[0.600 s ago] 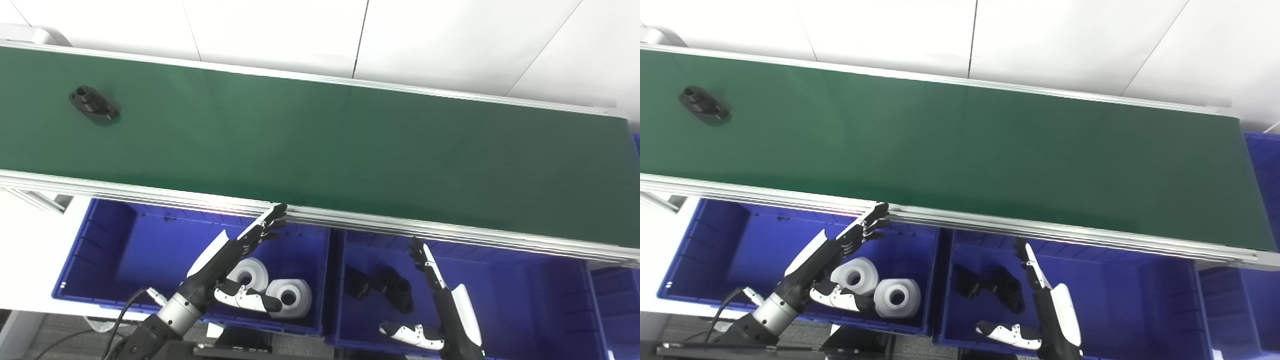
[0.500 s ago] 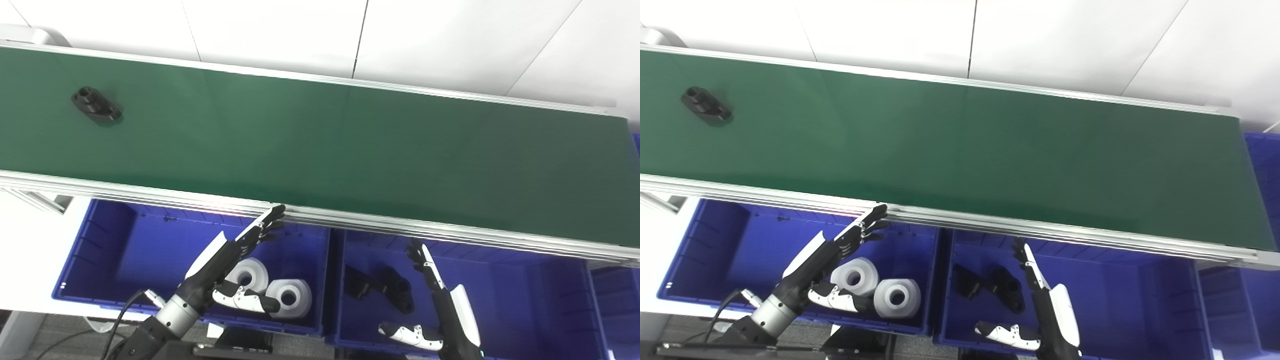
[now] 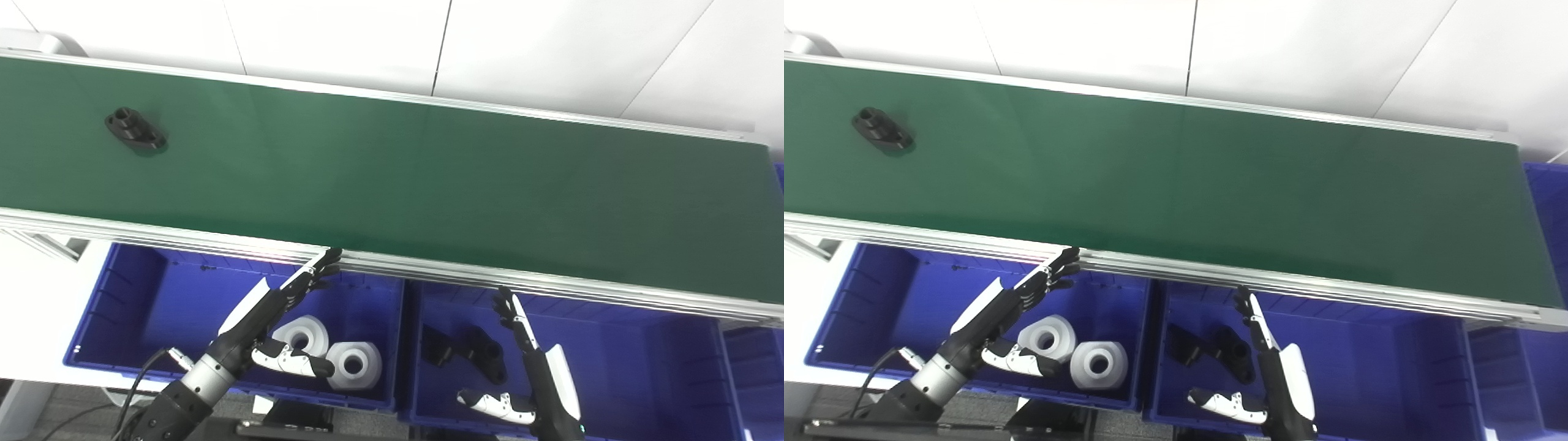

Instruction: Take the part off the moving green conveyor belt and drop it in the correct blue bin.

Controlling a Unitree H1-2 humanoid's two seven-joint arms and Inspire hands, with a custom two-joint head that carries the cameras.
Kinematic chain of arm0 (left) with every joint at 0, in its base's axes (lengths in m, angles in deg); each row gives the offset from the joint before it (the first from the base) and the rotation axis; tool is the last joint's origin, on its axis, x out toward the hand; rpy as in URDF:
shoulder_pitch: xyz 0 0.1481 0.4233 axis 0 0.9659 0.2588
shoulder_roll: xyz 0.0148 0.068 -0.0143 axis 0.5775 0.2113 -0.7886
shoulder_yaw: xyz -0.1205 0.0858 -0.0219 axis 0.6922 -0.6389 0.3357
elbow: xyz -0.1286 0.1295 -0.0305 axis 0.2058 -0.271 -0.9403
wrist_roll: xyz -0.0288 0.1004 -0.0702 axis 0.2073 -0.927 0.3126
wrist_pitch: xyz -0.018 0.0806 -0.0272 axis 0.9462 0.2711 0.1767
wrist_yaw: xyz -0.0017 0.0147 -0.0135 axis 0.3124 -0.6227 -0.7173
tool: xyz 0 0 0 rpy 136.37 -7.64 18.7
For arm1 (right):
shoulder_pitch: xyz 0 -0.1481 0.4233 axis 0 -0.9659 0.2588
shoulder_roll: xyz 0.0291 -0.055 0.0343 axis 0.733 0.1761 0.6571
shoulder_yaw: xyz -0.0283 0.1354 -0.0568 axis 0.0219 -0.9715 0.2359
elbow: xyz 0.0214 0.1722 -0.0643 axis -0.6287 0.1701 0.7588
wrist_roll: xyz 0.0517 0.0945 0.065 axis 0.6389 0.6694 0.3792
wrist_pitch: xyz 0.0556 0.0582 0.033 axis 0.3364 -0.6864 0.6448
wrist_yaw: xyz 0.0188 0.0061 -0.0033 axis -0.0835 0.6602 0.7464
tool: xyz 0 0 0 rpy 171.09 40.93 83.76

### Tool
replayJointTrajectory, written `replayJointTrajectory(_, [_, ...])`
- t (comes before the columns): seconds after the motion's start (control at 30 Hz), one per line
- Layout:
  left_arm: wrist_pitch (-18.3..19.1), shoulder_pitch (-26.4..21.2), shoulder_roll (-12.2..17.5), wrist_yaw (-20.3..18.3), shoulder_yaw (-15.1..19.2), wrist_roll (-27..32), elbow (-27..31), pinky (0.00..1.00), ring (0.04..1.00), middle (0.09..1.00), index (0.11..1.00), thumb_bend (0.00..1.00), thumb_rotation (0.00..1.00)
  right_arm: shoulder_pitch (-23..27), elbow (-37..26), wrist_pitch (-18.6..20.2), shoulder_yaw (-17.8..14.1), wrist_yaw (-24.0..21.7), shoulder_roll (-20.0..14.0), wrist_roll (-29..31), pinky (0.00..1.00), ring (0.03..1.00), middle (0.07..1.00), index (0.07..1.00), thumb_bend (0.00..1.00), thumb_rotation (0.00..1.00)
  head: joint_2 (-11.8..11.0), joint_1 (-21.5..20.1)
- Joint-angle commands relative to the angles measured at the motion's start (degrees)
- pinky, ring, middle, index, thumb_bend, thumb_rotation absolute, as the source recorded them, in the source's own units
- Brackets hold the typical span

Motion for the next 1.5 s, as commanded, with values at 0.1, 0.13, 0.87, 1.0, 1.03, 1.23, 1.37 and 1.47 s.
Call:
replayJointTrajectory(0.1, [-0.8, 0.6, 0.1, -0.1, -0.1, 0.5, 2.7, 0.90, 0.947, 0.988, 0.977, 1.00, 0.50, -0.5, -1.9, -2.7, -0.1, 0.9, -0.8, 0.2, 0.86, 0.899, 0.930, 0.986, 0.99, 0.65, 0.7, 0.7])
replayJointTrajectory(0.13, [-0.9, 0.5, 0.1, -0.2, -0.2, 0.7, 2.7, 0.90, 0.950, 0.988, 0.978, 1.00, 0.50, -0.6, -2.0, -2.7, -0.3, 0.6, -0.8, 0.2, 0.87, 0.901, 0.930, 0.989, 0.99, 0.66, 0.6, 0.8])
replayJointTrajectory(0.87, [-0.8, 1.0, -0.3, 0.1, -0.4, 1.3, 4.1, 0.90, 0.951, 0.993, 0.975, 1.00, 0.53, -2.1, -4.2, -2.7, -2.7, -1.0, -0.6, -0.1, 0.88, 0.903, 0.920, 0.984, 0.99, 0.65, 1.8, 0.1])
replayJointTrajectory(1.0, [-1.6, 1.2, 0.2, 0.0, -0.1, 1.4, 3.9, 0.90, 0.944, 0.987, 0.973, 1.00, 0.53, -2.4, -4.4, -2.7, -2.7, -0.6, 0.0, -1.1, 0.88, 0.901, 0.915, 0.981, 0.99, 0.66, 1.9, -0.7])
replayJointTrajectory(1.03, [-1.3, 1.2, 0.4, -0.3, -0.1, 2.0, 3.9, 0.89, 0.943, 0.987, 0.973, 1.00, 0.53, -2.6, -4.6, -2.7, -2.9, -1.2, 0.3, -0.8, 0.87, 0.901, 0.914, 0.981, 0.99, 0.66, 1.9, -1.0])
replayJointTrajectory(1.23, [-1.0, 0.9, 0.2, -0.3, -0.2, 0.9, 3.9, 0.90, 0.951, 0.993, 0.980, 1.00, 0.54, -2.5, -4.3, -2.7, -3.4, -2.0, 0.5, -0.6, 0.84, 0.884, 0.919, 0.982, 0.99, 0.65, 1.6, -0.9])
replayJointTrajectory(1.37, [-1.4, 0.7, -0.6, 0.1, -0.4, -0.2, 3.3, 0.89, 0.941, 0.983, 0.972, 1.00, 0.55, -1.7, -3.5, -2.7, -2.8, -1.2, -0.2, 0.0, 0.84, 0.884, 0.916, 0.980, 0.99, 0.65, 0.9, -0.2])
replayJointTrajectory(1.47, [-1.6, 0.7, -1.0, 0.1, -0.6, -0.4, 3.1, 0.89, 0.942, 0.982, 0.970, 1.00, 0.54, -1.7, -3.3, -2.7, -2.9, -1.5, -0.7, 0.4, 0.83, 0.881, 0.918, 0.980, 0.99, 0.65, 0.7, 0.3])
